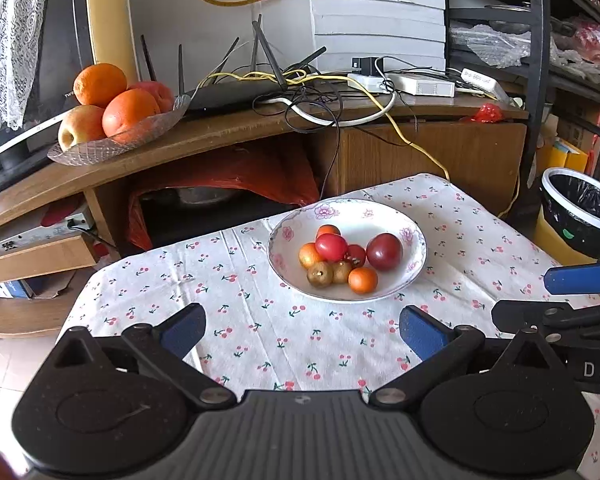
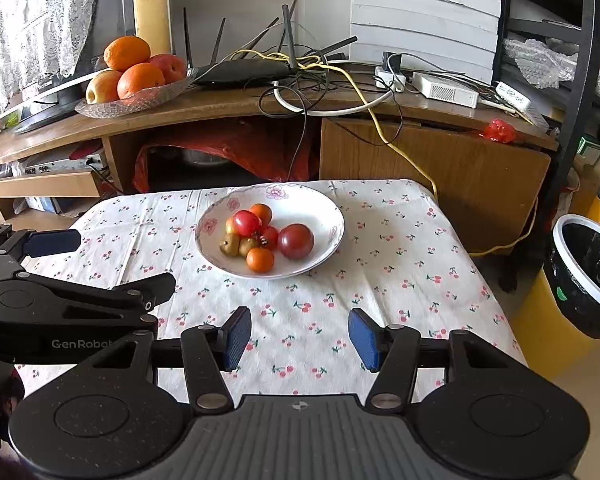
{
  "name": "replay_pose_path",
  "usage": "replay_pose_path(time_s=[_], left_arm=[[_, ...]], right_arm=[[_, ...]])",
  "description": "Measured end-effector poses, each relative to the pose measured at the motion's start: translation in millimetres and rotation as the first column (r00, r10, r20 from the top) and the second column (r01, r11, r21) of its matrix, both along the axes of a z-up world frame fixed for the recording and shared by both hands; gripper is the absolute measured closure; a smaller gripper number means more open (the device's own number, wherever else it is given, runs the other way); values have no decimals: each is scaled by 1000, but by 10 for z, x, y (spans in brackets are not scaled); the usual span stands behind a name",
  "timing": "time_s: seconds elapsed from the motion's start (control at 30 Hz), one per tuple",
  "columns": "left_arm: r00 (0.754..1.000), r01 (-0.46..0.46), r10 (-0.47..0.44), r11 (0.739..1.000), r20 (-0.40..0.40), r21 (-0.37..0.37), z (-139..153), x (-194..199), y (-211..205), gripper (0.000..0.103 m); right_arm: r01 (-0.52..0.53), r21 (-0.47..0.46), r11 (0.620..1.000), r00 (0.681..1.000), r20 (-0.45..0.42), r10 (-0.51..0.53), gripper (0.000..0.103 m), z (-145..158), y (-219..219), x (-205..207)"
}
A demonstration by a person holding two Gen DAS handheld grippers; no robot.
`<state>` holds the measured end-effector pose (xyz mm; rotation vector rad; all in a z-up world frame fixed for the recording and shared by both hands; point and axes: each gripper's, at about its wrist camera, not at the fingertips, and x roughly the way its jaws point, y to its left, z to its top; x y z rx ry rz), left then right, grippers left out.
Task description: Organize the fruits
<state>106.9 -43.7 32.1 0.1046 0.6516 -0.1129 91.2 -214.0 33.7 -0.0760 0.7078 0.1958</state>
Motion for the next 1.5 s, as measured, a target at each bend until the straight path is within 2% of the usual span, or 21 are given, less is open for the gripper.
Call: replay_pose_path(time_s=[0.73,1.5], left_arm=[[999,7,-8,1000,34,13,70,-346,-21,0],[999,4,-5,999,46,38,46,-347,-39,0]], right_arm=[[-4,-1,1000,1000,1,4,53,3,28,-320],[-1,3,1000,1000,-4,1,53,-15,18,-296]])
